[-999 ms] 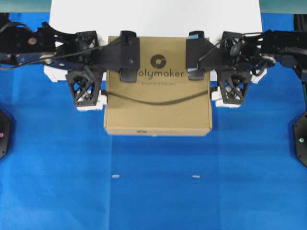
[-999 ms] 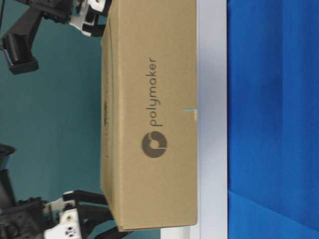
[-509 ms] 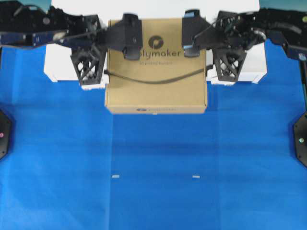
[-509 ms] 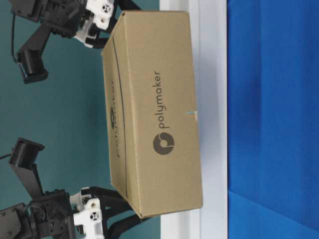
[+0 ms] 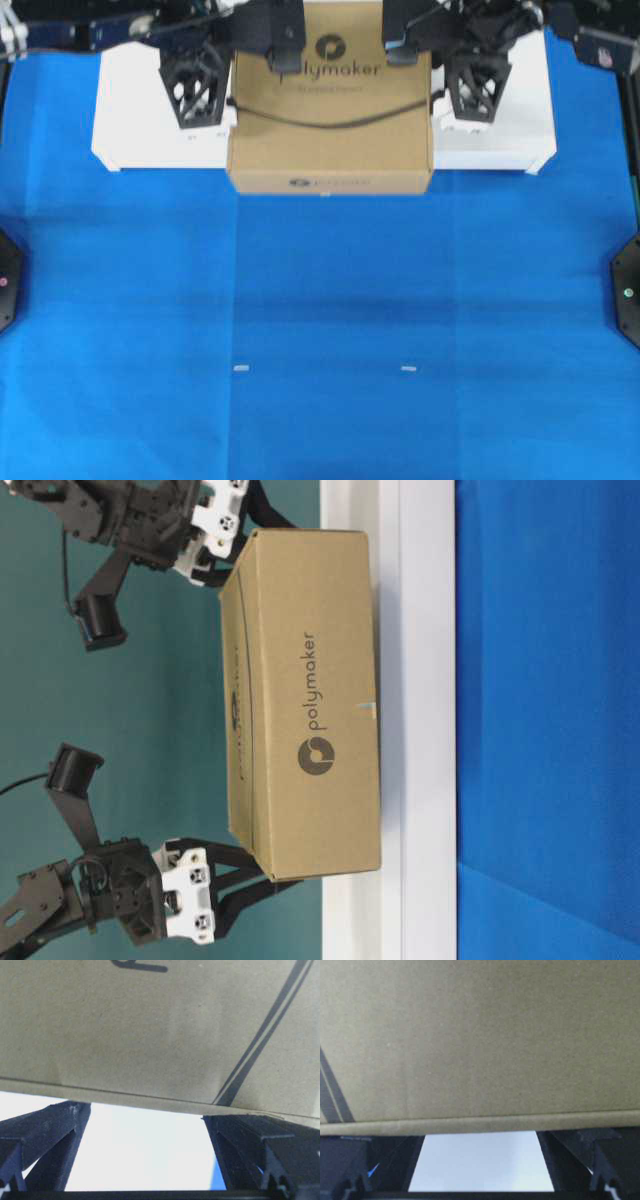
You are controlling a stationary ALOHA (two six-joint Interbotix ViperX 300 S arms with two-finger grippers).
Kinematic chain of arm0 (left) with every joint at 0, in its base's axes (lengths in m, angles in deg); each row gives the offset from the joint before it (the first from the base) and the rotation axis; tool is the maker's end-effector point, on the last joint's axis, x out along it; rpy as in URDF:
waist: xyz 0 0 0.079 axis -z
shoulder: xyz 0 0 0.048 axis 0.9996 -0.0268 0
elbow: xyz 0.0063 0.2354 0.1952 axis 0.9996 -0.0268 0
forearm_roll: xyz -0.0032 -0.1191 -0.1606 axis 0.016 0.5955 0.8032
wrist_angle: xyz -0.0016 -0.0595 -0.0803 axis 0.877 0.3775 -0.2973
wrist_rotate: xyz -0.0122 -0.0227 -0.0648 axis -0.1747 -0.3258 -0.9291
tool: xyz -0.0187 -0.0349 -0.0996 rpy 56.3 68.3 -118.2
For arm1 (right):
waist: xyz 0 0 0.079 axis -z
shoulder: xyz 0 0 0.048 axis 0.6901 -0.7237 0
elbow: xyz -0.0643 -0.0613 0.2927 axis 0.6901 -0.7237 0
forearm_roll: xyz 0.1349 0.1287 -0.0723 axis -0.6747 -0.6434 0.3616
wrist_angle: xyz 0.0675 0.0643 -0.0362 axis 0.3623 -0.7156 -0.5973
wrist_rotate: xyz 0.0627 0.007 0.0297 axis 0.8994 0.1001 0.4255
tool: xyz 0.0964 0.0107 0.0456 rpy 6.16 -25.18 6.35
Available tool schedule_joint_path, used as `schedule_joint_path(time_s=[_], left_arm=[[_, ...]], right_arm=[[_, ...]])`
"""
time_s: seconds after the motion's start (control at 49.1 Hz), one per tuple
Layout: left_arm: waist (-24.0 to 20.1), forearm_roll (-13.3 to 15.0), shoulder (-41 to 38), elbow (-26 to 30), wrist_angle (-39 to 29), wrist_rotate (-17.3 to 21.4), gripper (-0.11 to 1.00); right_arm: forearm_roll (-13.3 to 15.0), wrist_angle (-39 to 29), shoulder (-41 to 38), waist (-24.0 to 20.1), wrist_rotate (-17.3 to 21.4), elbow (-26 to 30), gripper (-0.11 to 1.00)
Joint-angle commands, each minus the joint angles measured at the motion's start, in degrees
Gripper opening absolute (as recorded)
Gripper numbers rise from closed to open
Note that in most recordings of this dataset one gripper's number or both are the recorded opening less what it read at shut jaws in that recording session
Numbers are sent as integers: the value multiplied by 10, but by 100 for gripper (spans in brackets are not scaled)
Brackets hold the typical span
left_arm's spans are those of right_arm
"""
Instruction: Place the cardboard box on the stand after clamping it between your arms.
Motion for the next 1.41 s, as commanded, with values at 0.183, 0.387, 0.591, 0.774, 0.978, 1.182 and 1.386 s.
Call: schedule_joint_path(time_s=[0.183, 0.387, 0.591, 0.774, 0.978, 1.182, 1.386], left_arm=[[-25, 9, -29, 116, 67, -1, 88], [-31, 9, -47, 127, 67, 1, 88], [-31, 10, -50, 127, 67, -1, 88], [-30, 10, -50, 127, 67, -2, 87], [-42, 10, -63, 116, 77, 1, 88], [-47, 10, -70, 98, 87, -5, 88], [-47, 10, -59, 68, 89, -9, 88]], right_arm=[[-78, 24, -22, 6, -44, 82, 98], [-91, 14, -40, 30, -76, 96, 98], [-92, 3, -55, 34, -91, 112, 98], [-91, 6, -65, 38, -91, 110, 98], [-91, 13, -85, 50, -95, 108, 98], [-91, 23, -93, 57, -130, 106, 98], [-91, 21, -91, 63, -139, 95, 98]])
